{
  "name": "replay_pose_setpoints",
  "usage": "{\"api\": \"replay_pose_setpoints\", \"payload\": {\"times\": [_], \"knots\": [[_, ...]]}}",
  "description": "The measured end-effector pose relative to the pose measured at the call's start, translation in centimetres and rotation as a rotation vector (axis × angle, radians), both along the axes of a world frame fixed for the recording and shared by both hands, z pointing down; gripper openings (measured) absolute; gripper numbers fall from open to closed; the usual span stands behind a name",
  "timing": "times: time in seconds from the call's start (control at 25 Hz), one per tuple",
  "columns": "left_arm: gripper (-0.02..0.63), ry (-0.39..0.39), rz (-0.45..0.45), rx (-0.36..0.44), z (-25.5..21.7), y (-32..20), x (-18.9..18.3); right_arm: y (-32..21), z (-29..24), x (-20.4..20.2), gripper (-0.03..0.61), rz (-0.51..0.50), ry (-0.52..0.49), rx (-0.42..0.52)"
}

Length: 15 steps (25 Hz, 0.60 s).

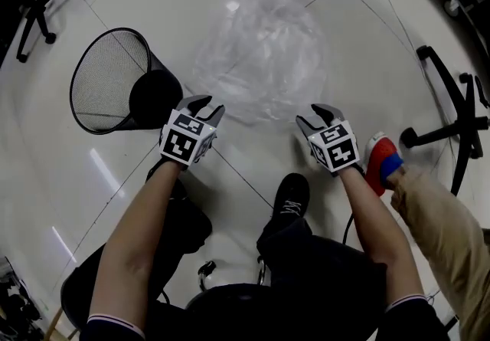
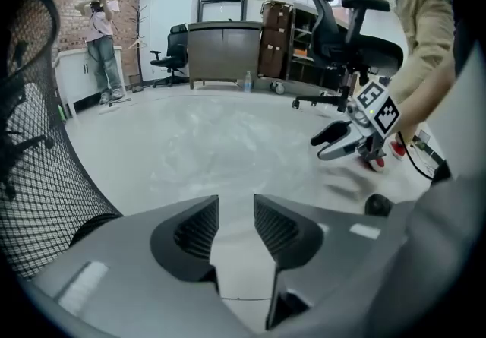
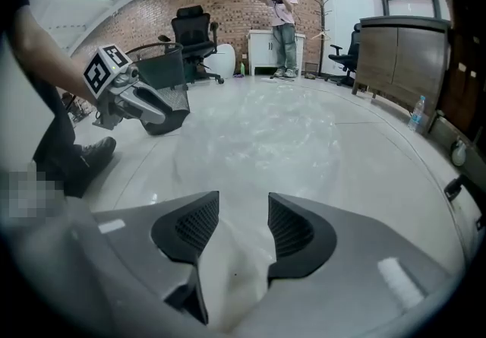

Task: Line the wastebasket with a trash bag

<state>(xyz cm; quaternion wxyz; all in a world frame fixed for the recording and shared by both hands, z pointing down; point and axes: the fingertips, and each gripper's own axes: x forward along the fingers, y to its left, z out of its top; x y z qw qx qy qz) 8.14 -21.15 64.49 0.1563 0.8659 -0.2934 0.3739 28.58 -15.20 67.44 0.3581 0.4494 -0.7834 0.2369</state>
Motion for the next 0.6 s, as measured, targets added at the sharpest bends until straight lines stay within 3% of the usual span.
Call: {"api": "replay_pose_setpoints", "payload": {"times": [0.28,0.48,0.6], "knots": [[0.152,-0.027,-0.036,-0.021,1.8,-0.5,-1.3,0.1,2.3,3.0,0.216,0.049,0.08,-0.016],[0.152,-0.039,-0.031,-0.022,2.5,-0.8,-1.4,0.6,4.7,5.1,0.215,0.1,0.104,-0.088],[0.152,-0.054,-0.027,-0.022,2.9,-1.0,-1.5,1.1,5.7,6.1,0.156,0.108,0.112,-0.114]]}}
